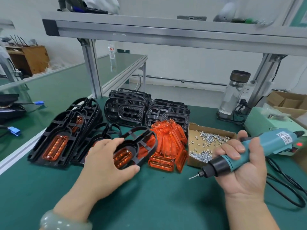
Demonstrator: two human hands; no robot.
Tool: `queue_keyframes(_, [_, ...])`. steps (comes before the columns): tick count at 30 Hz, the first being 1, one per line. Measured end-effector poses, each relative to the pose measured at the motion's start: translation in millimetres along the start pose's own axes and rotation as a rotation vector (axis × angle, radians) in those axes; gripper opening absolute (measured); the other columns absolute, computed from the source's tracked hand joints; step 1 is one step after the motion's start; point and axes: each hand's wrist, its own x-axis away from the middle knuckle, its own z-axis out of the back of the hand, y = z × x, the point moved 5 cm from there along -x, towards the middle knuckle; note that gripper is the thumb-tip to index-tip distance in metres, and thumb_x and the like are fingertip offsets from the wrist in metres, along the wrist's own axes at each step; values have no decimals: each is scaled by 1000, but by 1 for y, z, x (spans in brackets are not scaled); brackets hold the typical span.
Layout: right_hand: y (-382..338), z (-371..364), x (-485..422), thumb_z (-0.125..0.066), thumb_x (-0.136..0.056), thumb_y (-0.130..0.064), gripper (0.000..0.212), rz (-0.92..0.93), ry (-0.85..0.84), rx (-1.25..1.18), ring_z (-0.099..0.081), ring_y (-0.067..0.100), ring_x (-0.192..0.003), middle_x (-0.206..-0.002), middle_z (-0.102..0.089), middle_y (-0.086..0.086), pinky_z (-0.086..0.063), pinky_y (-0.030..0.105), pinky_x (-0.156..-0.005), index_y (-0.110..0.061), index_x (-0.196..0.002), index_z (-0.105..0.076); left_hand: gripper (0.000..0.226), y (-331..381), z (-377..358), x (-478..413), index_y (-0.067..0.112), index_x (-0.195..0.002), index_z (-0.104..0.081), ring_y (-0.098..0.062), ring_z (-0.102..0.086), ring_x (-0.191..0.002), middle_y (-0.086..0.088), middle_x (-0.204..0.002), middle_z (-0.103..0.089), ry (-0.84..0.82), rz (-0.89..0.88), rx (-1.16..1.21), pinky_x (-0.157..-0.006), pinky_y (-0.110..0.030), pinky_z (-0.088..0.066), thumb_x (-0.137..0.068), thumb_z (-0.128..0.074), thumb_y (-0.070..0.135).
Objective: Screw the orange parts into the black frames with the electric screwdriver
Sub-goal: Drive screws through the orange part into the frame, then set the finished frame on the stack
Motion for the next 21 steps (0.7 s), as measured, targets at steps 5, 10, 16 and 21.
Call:
queue_keyframes(5, [3,-2,2,-56,-85,-40,15,-11,-12,17,-42,-1,-45,-59,-43,-13,-45,15,-55,-26,-91,-60,89,-17,1,-18,32,-137,-41,-28,-35,-129,-5,-136,-42,122,237,-169,-108,-42,-30,-59,-72,62])
queue_keyframes(10, [5,-1,2,-46,-91,-40,18,-16,-4,37,-41,-1,-44,-58,-42,-13,-45,16,-53,-26,-91,-58,88,-27,-1,-31,29,-139,-38,-35,-29,-130,-12,-140,-37,216,372,-270,-108,-46,-23,-63,-71,61])
queue_keyframes(16, [8,-2,3,-46,-90,-39,19,-43,-10,31,-41,-1,-44,-58,-42,-13,-45,16,-53,-26,-91,-59,90,-34,-6,-41,22,-139,-37,-35,-24,-131,-15,-141,-33,269,472,-296,-108,-47,-19,-66,-69,63])
queue_keyframes(21, [7,-2,3,-47,-90,-39,19,-41,-13,34,-41,0,-44,-58,-41,-13,-46,17,-52,-25,-91,-60,80,-40,-8,-44,19,-132,-45,-32,-17,-132,-14,-143,-28,305,505,-322,-108,-47,-16,-68,-67,62])
